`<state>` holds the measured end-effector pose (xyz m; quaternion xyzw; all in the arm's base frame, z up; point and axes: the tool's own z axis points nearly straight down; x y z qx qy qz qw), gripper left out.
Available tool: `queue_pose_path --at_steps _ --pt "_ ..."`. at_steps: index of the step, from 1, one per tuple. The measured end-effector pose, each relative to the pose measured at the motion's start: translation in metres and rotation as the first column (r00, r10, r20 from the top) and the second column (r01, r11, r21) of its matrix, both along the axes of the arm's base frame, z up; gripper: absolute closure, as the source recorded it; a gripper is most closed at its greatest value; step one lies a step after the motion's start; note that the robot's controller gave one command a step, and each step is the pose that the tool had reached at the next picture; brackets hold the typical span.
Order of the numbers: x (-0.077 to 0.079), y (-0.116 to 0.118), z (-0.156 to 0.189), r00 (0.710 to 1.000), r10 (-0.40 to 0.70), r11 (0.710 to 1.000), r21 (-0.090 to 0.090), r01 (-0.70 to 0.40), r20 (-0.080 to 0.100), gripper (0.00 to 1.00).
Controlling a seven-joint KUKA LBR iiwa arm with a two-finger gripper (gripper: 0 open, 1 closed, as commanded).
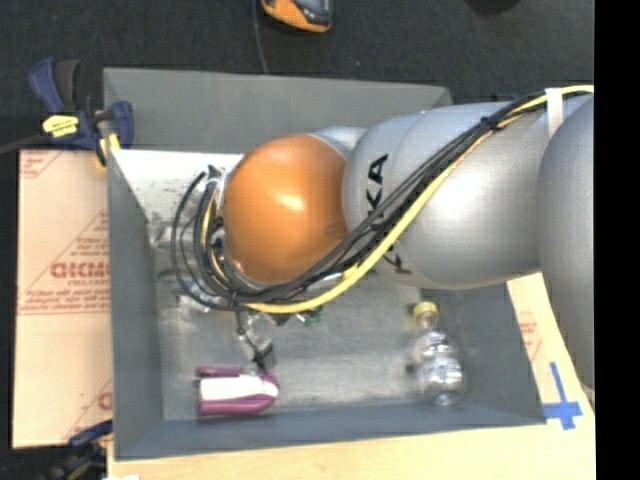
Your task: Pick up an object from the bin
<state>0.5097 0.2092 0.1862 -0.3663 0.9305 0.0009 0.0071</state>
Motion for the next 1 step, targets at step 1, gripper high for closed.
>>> queue_pose_path --at_steps 1 --pt "-0.0105 -0.0092 0.0179 0.999 -0.045 0.999 0.001 0.045 -0.001 0.00"
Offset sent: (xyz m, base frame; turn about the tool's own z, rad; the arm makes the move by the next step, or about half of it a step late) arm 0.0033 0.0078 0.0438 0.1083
